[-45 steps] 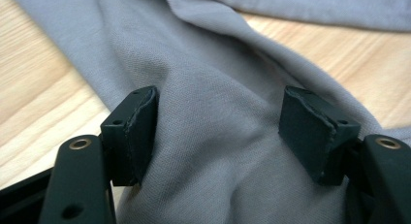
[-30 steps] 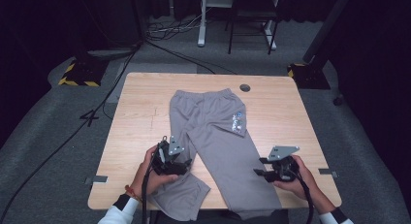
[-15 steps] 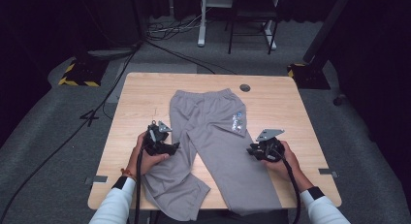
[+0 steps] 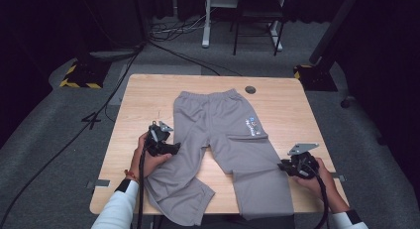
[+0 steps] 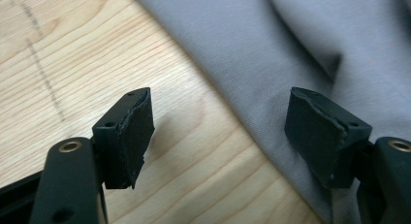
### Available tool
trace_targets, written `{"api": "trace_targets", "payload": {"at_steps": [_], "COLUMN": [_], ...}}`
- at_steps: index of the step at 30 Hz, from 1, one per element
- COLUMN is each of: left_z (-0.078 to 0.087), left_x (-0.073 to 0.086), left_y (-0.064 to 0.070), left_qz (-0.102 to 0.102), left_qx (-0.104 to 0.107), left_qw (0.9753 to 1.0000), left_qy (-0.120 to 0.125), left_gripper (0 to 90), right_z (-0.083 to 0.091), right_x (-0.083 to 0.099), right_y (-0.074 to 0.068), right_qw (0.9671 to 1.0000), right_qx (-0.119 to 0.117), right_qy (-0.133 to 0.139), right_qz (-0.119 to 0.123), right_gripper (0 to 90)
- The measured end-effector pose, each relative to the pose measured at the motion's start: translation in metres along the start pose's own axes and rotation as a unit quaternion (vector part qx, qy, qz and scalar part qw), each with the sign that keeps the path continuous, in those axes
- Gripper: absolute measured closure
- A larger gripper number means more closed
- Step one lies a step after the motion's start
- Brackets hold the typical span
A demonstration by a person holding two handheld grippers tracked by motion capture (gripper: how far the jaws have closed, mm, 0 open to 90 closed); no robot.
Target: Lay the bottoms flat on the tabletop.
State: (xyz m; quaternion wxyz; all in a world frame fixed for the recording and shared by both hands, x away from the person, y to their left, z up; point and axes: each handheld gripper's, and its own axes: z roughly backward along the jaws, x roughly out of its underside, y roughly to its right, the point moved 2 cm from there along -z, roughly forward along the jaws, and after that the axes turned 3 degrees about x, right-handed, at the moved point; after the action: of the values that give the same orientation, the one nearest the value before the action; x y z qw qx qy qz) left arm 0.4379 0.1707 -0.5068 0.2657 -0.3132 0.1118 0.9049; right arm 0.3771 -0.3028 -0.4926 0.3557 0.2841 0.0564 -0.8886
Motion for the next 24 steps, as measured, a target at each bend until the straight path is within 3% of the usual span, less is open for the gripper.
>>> {"api": "trace_targets", "payload": {"at_steps": [3,4,6,8,12,13,16,18,20,24], "left_z": [0.000,0.000,-0.001,-0.003,-0.010,-0.011,-0.017,-0.022,-0.025,-0.033], "left_x": [0.001,0.001,0.000,-0.001,-0.006,-0.008,-0.015,-0.020,-0.024,-0.034], "left_y": [0.003,0.005,0.011,0.017,0.030,0.032,0.038,0.042,0.043,0.045], "left_qz": [-0.003,-0.006,-0.013,-0.021,-0.024,-0.024,-0.032,-0.030,-0.031,-0.029], "left_qx": [0.008,0.013,0.024,0.035,0.048,0.049,0.050,0.050,0.050,0.048], "left_qw": [1.0000,0.9999,0.9996,0.9991,0.9985,0.9985,0.9982,0.9982,0.9982,0.9984], "left_qy": [0.002,0.003,0.003,0.005,0.009,0.008,0.008,0.010,0.009,0.007], "left_gripper": [28.0,28.0,28.0,27.9,25.6,25.6,25.6,25.5,25.5,25.3], "right_z": [0.007,0.008,0.010,0.004,-0.019,-0.035,-0.046,-0.052,-0.050,-0.039], "right_x": [0.005,0.003,-0.007,-0.030,-0.050,-0.061,-0.067,-0.067,-0.064,-0.052], "right_y": [0.001,0.001,-0.001,-0.007,-0.010,-0.011,-0.012,-0.015,-0.015,-0.011], "right_qw": [0.9995,0.9993,0.9994,0.9969,0.9952,0.9953,0.9956,0.9970,0.9968,0.9977], "right_qx": [0.016,0.024,0.025,0.000,-0.011,-0.027,-0.035,-0.025,-0.037,-0.050], "right_qy": [-0.023,-0.019,0.016,0.074,0.090,0.088,0.081,0.061,0.062,0.034], "right_qz": [0.015,0.024,0.016,0.024,0.036,0.031,0.031,0.041,0.034,0.031], "right_gripper": [66.2,64.3,55.8,47.8,45.2,44.7,45.4,47.1,48.9,49.6]}}
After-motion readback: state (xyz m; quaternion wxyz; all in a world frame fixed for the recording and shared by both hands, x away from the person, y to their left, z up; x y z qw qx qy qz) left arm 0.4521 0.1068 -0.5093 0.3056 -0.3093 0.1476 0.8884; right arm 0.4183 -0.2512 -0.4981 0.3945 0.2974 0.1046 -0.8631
